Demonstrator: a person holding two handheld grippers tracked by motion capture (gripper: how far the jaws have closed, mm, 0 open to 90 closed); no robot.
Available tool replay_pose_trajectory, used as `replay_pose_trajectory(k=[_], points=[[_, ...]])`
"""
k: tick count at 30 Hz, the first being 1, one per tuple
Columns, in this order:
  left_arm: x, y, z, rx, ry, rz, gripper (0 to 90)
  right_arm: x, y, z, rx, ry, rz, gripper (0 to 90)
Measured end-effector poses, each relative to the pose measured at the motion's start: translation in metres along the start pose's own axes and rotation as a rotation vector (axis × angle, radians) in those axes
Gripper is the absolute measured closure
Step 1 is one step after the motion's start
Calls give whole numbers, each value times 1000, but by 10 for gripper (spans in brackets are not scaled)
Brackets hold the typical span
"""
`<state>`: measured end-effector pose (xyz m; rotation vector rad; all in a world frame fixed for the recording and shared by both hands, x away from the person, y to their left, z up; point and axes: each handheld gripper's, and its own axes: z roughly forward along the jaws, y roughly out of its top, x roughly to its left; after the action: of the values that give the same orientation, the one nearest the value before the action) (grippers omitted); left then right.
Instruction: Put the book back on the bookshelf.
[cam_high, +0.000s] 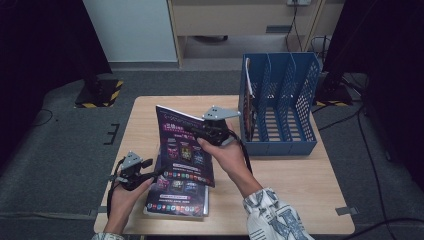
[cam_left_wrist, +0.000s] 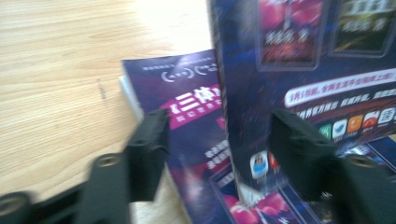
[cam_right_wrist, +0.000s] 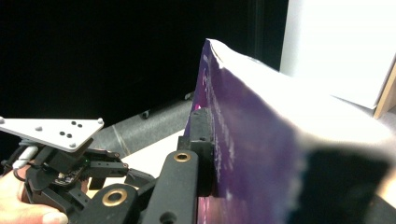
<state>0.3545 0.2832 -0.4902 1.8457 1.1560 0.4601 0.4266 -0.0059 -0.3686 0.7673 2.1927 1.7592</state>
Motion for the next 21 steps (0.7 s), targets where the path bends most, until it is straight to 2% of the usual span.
replay_pose_trajectory(k=[4, 12, 16, 21], points=[[5, -1, 0, 0, 30, -16, 187, -1, 4, -6, -29, -16, -13, 841], [13, -5, 0, 33, 70, -36, 43, -7, 12, -17, -75, -50, -35, 841], [14, -6, 1, 50, 83, -32, 43, -8, 13, -19, -77, -72, -54, 840], [15, -7, 2, 70, 105, -26, 42, -11, 12, -24, -96, -87, -48, 841]])
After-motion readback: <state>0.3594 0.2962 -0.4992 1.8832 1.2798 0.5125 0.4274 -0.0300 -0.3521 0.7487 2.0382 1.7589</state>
